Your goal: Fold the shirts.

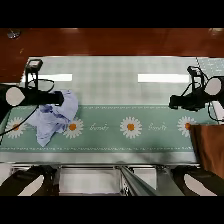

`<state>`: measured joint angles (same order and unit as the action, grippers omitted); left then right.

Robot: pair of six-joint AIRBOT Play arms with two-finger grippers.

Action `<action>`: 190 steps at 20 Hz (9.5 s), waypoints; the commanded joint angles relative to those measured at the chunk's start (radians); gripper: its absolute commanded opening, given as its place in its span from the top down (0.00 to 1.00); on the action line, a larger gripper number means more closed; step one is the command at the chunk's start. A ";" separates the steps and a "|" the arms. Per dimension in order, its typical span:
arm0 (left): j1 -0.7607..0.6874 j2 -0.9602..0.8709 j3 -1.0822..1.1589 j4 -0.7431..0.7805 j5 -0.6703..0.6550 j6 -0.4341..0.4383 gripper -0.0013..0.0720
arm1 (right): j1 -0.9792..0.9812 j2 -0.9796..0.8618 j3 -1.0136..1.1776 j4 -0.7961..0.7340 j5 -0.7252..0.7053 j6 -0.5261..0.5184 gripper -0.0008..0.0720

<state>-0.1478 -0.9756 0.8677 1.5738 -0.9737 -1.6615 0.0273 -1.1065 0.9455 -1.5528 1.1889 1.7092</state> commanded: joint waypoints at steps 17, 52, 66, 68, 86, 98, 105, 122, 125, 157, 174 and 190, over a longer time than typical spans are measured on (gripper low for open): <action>0.129 -0.244 -0.174 -0.242 0.041 -0.006 0.94 | 0.002 0.097 0.000 0.283 0.043 -0.063 0.13; -0.545 -0.168 0.055 -0.620 0.215 0.210 0.93 | 0.001 0.611 -0.021 0.077 0.095 0.064 0.13; -0.111 -0.021 0.002 -0.487 -0.179 0.222 0.02 | -0.050 0.611 -0.346 0.154 -0.163 0.188 0.13; 0.008 0.053 -0.010 -0.490 -0.162 0.217 0.02 | -0.151 0.611 -0.332 0.112 -0.169 0.196 0.13; -0.346 -0.161 -0.446 -1.231 0.194 0.576 0.05 | -0.240 0.050 -0.374 0.872 -0.282 -0.287 0.14; -0.150 -0.166 -0.365 -1.231 -0.014 0.655 0.93 | 0.085 -0.450 0.018 0.847 -0.126 -0.248 0.14; -0.150 -0.166 -0.365 -1.231 -0.024 0.655 0.93 | 0.161 -0.481 0.018 0.850 -0.159 -0.229 0.14; -0.039 -0.121 0.804 -0.787 -0.096 0.390 0.93 | 0.186 -0.134 1.019 0.393 -0.119 -0.135 0.96; -0.039 -0.068 0.974 -0.670 -0.158 0.347 0.94 | 0.195 0.036 1.091 0.361 -0.131 -0.180 0.96; -0.205 -0.170 -0.077 -0.605 0.495 0.128 0.81 | 0.141 -0.468 0.626 0.721 -0.251 -0.128 0.94; 0.253 -0.261 -0.278 -1.029 0.005 0.534 0.03 | -0.355 0.260 -0.351 0.436 0.075 -0.215 0.12; 0.095 -0.436 -0.134 -1.172 -0.029 0.632 0.93 | -0.044 0.296 -0.592 0.513 0.153 -0.106 0.13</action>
<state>-0.0498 -1.4094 0.7250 0.4095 -0.9924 -1.0420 -0.1295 -0.7547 0.3573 -1.0679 1.4166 1.5501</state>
